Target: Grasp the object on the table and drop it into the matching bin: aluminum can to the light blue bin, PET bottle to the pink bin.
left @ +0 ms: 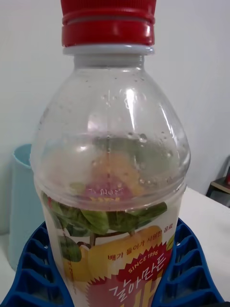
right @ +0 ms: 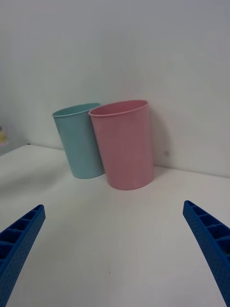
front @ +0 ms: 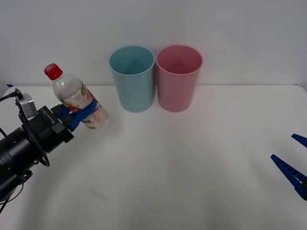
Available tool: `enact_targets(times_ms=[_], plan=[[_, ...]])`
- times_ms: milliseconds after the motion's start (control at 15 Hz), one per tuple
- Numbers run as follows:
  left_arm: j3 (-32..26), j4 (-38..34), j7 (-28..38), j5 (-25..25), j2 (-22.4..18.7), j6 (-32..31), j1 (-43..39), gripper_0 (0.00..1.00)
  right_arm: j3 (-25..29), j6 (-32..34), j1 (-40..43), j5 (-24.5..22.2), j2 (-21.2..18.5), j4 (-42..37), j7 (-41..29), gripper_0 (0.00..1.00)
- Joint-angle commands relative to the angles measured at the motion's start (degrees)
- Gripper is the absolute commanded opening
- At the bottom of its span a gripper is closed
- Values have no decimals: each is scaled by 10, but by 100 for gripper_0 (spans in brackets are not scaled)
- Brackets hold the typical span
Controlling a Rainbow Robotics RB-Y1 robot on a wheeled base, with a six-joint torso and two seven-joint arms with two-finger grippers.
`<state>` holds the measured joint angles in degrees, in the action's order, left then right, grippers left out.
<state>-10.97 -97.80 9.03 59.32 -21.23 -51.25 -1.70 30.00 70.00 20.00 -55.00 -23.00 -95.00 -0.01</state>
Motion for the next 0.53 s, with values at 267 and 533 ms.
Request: enact_targets(times_ms=[267,533], plan=[[-4,-71,105,30,-17,37,29,0,0,0,0,0,0,0,0,100],[6,-64,124,50,-16,55,97,0,0,0,0,0,0,0,0,100]])
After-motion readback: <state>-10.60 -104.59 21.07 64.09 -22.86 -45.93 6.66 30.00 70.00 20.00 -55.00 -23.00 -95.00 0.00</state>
